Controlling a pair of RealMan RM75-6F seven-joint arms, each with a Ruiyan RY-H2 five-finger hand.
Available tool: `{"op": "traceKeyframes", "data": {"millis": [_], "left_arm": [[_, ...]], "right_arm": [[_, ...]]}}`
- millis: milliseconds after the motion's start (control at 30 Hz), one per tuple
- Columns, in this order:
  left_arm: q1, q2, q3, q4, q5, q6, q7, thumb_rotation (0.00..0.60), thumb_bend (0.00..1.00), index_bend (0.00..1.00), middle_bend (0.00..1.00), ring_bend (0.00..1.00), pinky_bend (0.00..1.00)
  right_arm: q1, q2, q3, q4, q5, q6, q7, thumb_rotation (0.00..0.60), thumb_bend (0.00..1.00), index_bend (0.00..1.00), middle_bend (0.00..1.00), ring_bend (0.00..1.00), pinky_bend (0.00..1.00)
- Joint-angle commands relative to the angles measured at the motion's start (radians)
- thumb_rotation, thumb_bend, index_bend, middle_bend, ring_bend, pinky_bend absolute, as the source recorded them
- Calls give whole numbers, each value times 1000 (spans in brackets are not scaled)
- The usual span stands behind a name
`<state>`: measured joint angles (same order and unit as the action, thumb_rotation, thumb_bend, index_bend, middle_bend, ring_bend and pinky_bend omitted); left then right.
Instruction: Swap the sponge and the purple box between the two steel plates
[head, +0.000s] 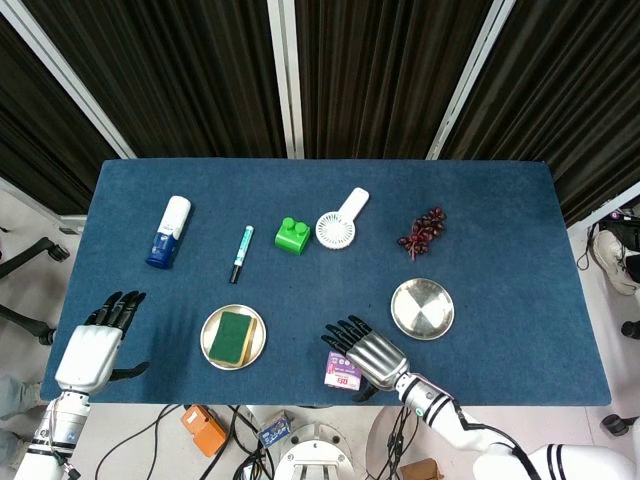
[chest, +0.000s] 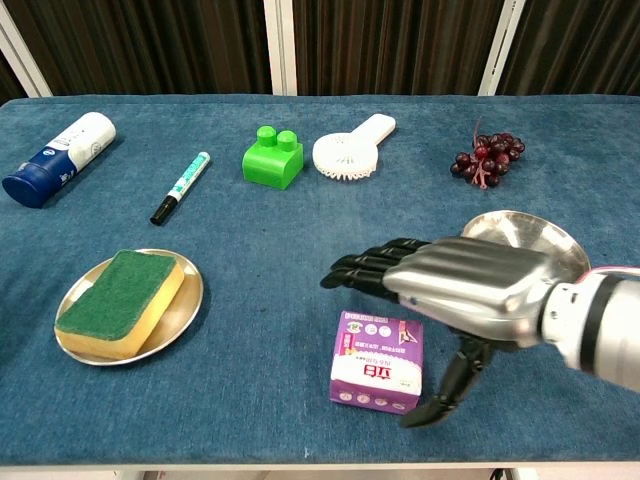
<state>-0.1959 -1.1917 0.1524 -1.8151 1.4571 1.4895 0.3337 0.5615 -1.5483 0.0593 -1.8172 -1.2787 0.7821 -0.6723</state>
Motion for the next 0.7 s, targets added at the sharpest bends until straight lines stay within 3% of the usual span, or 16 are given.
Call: {"op": "traceKeyframes", "data": {"millis": [33, 133, 233, 433, 700], "left_arm": [[5, 4, -8, 1, 0, -7, -4, 600, 0, 28, 69, 55, 263], [10, 6, -16, 2, 3, -12, -7, 600, 0, 28, 69, 55, 263], [15, 5, -22, 3, 7, -20, -6, 600, 0, 28, 69, 55, 263], [22, 4, -41, 0, 8, -29, -3, 600, 0, 28, 69, 55, 263], [25, 10, -60, 2, 4, -54, -13, 600, 0, 28, 67, 55, 263]], "right_arm": [[30, -36, 2, 19, 41, 5, -37, 457, 265, 110, 147, 121, 196], [38, -42, -8, 24, 51, 22, -43, 568, 401, 428, 407, 446, 557], [33, -49, -21, 33, 34, 66, -49, 600, 443, 638, 587, 641, 724], [14, -31, -15, 31, -37, 168, -4, 600, 480, 717, 647, 700, 782], [-4, 100, 65, 15, -16, 275, 33, 600, 481, 717, 649, 701, 784]]}}
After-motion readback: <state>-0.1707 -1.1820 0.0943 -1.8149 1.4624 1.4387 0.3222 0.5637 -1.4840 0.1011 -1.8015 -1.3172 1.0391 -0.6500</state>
